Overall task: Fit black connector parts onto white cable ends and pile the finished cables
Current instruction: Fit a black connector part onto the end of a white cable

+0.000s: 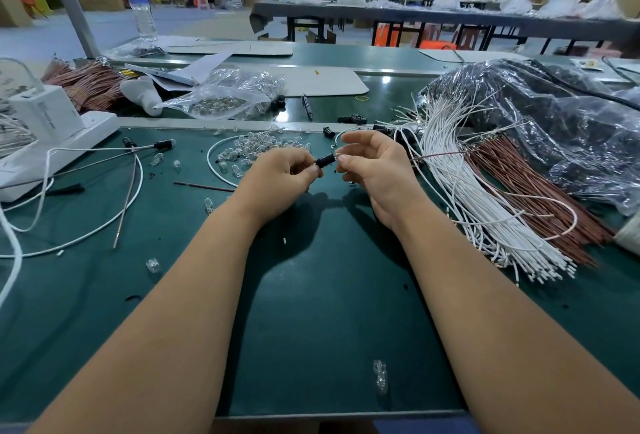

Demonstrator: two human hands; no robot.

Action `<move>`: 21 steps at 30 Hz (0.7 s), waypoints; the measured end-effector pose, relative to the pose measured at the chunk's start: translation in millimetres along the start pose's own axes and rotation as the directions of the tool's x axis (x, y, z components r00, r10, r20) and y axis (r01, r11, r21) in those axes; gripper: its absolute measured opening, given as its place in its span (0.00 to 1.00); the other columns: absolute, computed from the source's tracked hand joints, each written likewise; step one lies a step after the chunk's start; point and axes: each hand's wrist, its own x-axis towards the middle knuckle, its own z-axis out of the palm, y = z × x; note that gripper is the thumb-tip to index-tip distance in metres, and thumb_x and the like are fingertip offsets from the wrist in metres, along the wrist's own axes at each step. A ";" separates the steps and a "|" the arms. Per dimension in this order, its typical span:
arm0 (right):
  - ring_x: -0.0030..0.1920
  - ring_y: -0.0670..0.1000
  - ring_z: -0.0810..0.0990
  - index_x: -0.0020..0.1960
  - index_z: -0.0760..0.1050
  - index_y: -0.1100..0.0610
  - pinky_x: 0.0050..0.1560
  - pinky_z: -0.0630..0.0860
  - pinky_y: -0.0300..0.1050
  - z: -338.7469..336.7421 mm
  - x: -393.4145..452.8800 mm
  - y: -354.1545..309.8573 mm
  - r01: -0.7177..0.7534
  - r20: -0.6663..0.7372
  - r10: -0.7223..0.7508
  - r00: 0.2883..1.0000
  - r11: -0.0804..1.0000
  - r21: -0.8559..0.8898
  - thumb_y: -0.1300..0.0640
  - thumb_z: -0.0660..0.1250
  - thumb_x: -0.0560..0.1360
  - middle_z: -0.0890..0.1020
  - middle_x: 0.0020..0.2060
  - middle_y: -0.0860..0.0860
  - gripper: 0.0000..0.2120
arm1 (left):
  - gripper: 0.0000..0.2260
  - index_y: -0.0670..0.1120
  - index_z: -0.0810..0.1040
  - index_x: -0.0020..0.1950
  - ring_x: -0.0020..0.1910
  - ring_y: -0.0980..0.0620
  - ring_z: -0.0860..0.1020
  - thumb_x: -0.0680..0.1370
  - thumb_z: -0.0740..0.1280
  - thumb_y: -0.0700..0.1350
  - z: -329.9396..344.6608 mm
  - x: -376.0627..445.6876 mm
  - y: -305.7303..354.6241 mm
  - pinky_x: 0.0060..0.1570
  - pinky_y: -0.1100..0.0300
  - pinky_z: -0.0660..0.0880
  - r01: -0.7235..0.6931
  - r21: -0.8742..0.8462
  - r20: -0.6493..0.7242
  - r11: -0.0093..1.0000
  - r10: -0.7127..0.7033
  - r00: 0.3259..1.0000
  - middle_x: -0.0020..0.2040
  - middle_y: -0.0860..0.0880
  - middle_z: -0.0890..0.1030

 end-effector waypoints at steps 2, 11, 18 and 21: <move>0.36 0.46 0.81 0.50 0.77 0.56 0.38 0.76 0.38 0.2 -0.2 -1.0 -0.015 -0.005 0.015 1.000 0.999 0.039 0.70 0.68 0.73 0.83 0.39 0.51 0.11 | 0.06 0.45 0.82 0.45 0.29 0.54 0.69 0.79 0.66 0.43 0.2 -0.2 0.3 0.34 0.60 0.67 -0.017 0.015 0.007 1.000 0.017 1.000 0.32 0.47 0.75; 0.34 0.47 0.76 0.44 0.80 0.59 0.40 0.74 0.38 3.1 -3.4 -3.6 -0.031 -0.027 0.034 0.999 0.995 0.095 0.66 0.68 0.76 0.79 0.34 0.52 0.04 | 0.07 0.44 0.82 0.47 0.32 0.53 0.72 0.79 0.66 0.45 3.3 0.5 0.0 0.36 0.60 0.69 -0.081 0.052 -0.020 0.995 0.082 0.996 0.33 0.47 0.79; 0.32 0.46 0.74 0.45 0.76 0.59 0.34 0.73 0.37 2.9 -3.5 -5.9 -0.099 -0.029 0.100 0.995 0.995 0.029 0.63 0.66 0.78 0.78 0.33 0.51 0.03 | 0.07 0.44 0.82 0.46 0.29 0.60 0.70 0.79 0.66 0.45 3.0 0.7 0.4 0.34 0.68 0.67 -0.091 0.044 -0.012 0.995 0.092 0.996 0.32 0.54 0.78; 0.31 0.45 0.74 0.45 0.74 0.58 0.34 0.73 0.37 2.4 -3.7 -6.2 -0.096 0.007 0.096 0.995 0.995 0.027 0.64 0.63 0.80 0.77 0.34 0.52 0.05 | 0.06 0.45 0.81 0.45 0.27 0.62 0.69 0.80 0.65 0.43 1.9 0.3 2.3 0.32 0.69 0.66 -0.091 -0.003 -0.005 0.996 0.091 0.996 0.31 0.53 0.77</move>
